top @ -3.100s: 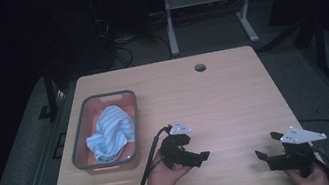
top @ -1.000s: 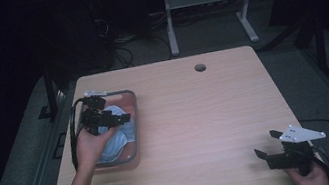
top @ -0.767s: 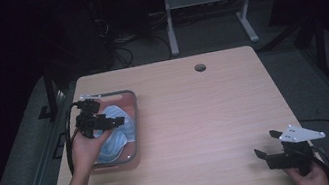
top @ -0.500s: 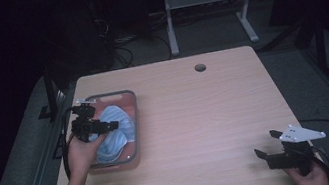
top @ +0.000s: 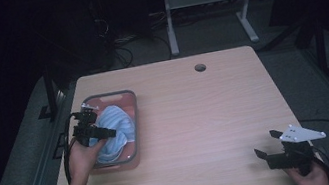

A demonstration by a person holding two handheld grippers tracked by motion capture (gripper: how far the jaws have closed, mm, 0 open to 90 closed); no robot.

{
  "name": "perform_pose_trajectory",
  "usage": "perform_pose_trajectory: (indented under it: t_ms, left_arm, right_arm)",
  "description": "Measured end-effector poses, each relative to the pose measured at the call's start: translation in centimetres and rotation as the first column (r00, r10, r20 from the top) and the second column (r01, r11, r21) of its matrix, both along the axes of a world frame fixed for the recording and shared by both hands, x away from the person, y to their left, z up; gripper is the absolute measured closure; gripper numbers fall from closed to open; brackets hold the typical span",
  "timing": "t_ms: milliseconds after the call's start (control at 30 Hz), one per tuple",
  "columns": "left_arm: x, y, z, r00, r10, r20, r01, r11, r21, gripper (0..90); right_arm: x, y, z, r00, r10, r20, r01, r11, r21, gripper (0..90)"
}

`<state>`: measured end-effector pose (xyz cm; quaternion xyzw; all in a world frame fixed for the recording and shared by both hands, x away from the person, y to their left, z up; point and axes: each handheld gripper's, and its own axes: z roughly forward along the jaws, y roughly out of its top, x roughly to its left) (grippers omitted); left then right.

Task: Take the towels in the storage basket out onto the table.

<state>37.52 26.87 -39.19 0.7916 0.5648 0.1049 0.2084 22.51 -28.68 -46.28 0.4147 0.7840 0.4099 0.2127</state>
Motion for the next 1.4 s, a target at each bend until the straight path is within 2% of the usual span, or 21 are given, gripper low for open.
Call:
perform_pose_trajectory:
  t_ms: [133, 233, 267, 367, 400, 533, 600, 700, 733, 867, 933, 1167, 1200, 1333, 1367, 1400]
  left_arm:
    - [0.4, -0.4, -0.7, 0.9991, -0.022, -0.038, 0.023, 0.9991, 0.037, 39.3]
    - [0.5, -0.6, -0.9, 0.9989, -0.019, -0.044, 0.021, 0.9988, 0.044, 53.4]
    - [0.6, -0.7, -0.9, 0.9988, -0.026, -0.043, 0.028, 0.9986, 0.045, 53.4]
    - [0.5, -0.9, -0.8, 0.9983, -0.036, -0.046, 0.038, 0.9976, 0.058, 67.7]
    - [0.5, -0.8, -0.8, 0.9981, -0.042, -0.045, 0.044, 0.998, 0.044, 69.3]
    - [0.2, -0.3, -0.3, 0.999, -0.037, -0.025, 0.038, 0.9992, 0.015, 72.0]
    - [-0.1, 0.1, 0.2, 0.9996, -0.027, -0.003, 0.027, 0.9995, -0.014, 72.9]
    - [-0.3, 0.3, 0.7, 0.9996, -0.025, 0.013, 0.026, 0.9995, -0.02, 73.3]
    - [-0.6, 0.5, 1.2, 0.9992, -0.026, 0.031, 0.026, 0.9994, -0.021, 73.4]
    - [-0.9, 0.7, 2.1, 0.9977, -0.027, 0.063, 0.029, 0.9989, -0.037, 73.7]
    - [-1.1, 0.7, 2.4, 0.9977, -0.023, 0.064, 0.026, 0.9983, -0.052, 73.8]
    - [-1.3, 1.0, 3.8, 0.9956, -0.031, 0.088, 0.037, 0.9975, -0.06, 74.1]
    - [-1.4, 1.2, 4.2, 0.9953, -0.027, 0.093, 0.034, 0.9966, -0.074, 74.1]
    - [-1.5, 1.4, 4.6, 0.995, -0.028, 0.096, 0.037, 0.995, -0.093, 74.1]
    - [-1.5, 1.6, 5.0, 0.9944, -0.026, 0.102, 0.038, 0.9922, -0.119, 74.1]
    - [-1.6, 1.6, 5.3, 0.9939, -0.031, 0.106, 0.043, 0.9925, -0.114, 74.1]
  right_arm:
    - [0.0, -0.1, 0.0, 1.0, -0.002, -0.004, 0.002, 1.0, 0.003, 14.1]
    - [0.0, -0.1, 0.0, 1.0, -0.002, -0.004, 0.002, 1.0, 0.003, 14.1]
    - [0.0, -0.1, 0.0, 1.0, -0.002, -0.005, 0.002, 1.0, 0.004, 14.1]
    - [0.0, -0.1, 0.0, 1.0, -0.001, -0.005, 0.001, 1.0, 0.005, 14.1]
    - [-0.1, -0.1, 0.0, 1.0, -0.002, -0.004, 0.002, 1.0, 0.006, 14.1]
    - [-0.1, -0.2, 0.0, 1.0, -0.004, -0.003, 0.004, 1.0, 0.009, 14.1]
    - [-0.1, -0.2, 0.1, 1.0, -0.005, -0.001, 0.005, 0.9999, 0.013, 14.1]
    - [-0.1, -0.3, 0.1, 1.0, -0.007, 0.001, 0.007, 0.9999, 0.014, 14.1]
    - [0.0, -0.3, 0.1, 1.0, -0.009, 0.001, 0.009, 0.9998, 0.015, 14.1]
    - [0.0, -0.3, 0.1, 0.9999, -0.012, 0.0, 0.012, 0.9998, 0.017, 14.1]
    - [0.0, -0.2, 0.1, 0.9999, -0.012, 0.0, 0.012, 0.9998, 0.015, 14.1]
    - [0.0, -0.3, 0.1, 0.9999, -0.017, 0.0, 0.016, 0.9997, 0.018, 14.1]
    - [0.0, -0.3, 0.1, 0.9999, -0.017, 0.001, 0.017, 0.9997, 0.019, 14.1]
    - [0.0, -0.4, 0.1, 0.9999, -0.017, 0.003, 0.017, 0.9997, 0.019, 14.1]
    - [0.0, -0.4, 0.1, 0.9999, -0.016, 0.005, 0.016, 0.9997, 0.019, 14.1]
    - [0.0, -0.4, 0.1, 0.9998, -0.017, 0.005, 0.017, 0.9997, 0.018, 14.1]
